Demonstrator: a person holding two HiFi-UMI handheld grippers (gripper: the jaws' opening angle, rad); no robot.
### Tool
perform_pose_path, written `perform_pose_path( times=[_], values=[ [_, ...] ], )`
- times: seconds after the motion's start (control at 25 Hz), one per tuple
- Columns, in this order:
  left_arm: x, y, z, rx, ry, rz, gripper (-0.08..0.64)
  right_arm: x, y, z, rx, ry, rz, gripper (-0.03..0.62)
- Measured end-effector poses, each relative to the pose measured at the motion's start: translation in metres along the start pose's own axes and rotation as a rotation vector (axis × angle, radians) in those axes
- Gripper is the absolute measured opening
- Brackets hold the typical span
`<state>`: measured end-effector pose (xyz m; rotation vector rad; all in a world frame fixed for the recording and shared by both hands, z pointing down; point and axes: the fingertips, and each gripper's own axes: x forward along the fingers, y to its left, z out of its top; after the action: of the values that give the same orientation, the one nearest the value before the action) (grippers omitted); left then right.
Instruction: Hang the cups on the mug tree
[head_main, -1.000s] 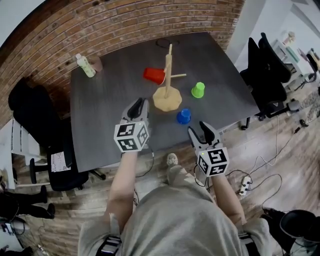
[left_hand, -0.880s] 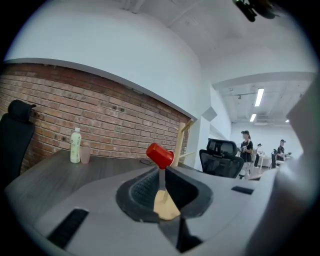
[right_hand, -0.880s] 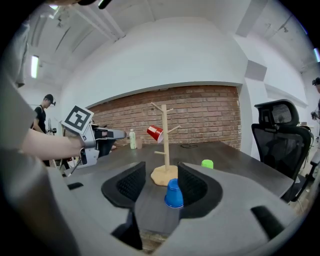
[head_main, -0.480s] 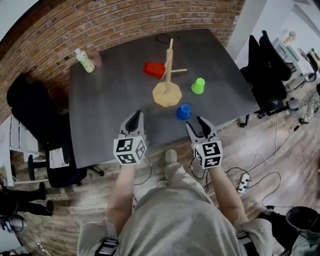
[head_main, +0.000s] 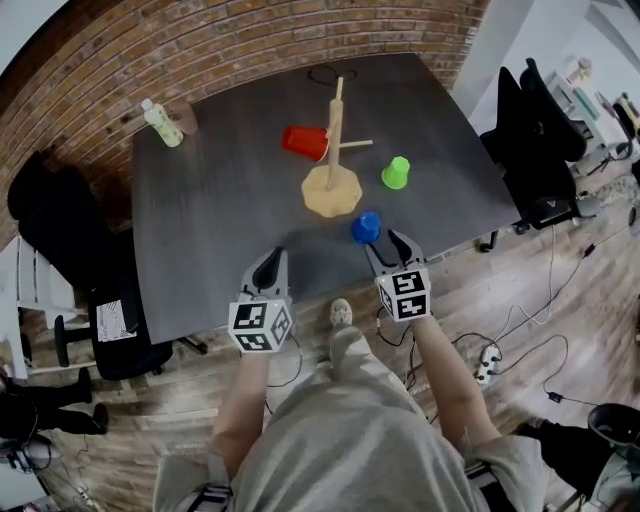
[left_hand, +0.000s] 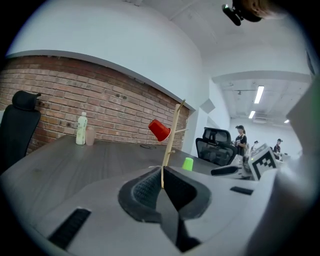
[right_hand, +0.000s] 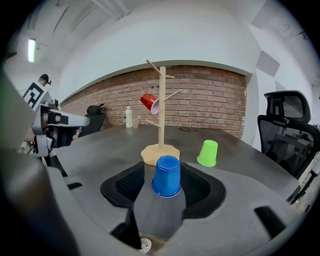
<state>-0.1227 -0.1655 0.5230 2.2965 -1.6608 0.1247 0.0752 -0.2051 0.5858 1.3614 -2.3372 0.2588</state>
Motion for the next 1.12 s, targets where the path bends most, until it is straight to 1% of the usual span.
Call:
perform_pose_path(
  times=[0.32,0.6,0.84,1.12],
  values=[
    [-0.002,0.001,-0.03,-0.036,0.058,0.001,0.015,0.04,-0.009,-0.023,0.008,0.078,0.022,0.249],
    [0.002,-0.001,-0.049,-0.057,0.1,-0.005,0.015,0.067,-0.013,-0.034,0.008,0.121,0.028,0.253],
    [0.004,0.002,-0.055,-0.083,0.112,-0.004,0.015,0.073,-0.012,-0.036,0.01,0.126,0.011,0.245],
    [0.006,0.0,-0.052,-0.087,0.105,-0.006,0.015,0.073,-0.009,-0.03,-0.005,0.12,0.022,0.241]
  ],
)
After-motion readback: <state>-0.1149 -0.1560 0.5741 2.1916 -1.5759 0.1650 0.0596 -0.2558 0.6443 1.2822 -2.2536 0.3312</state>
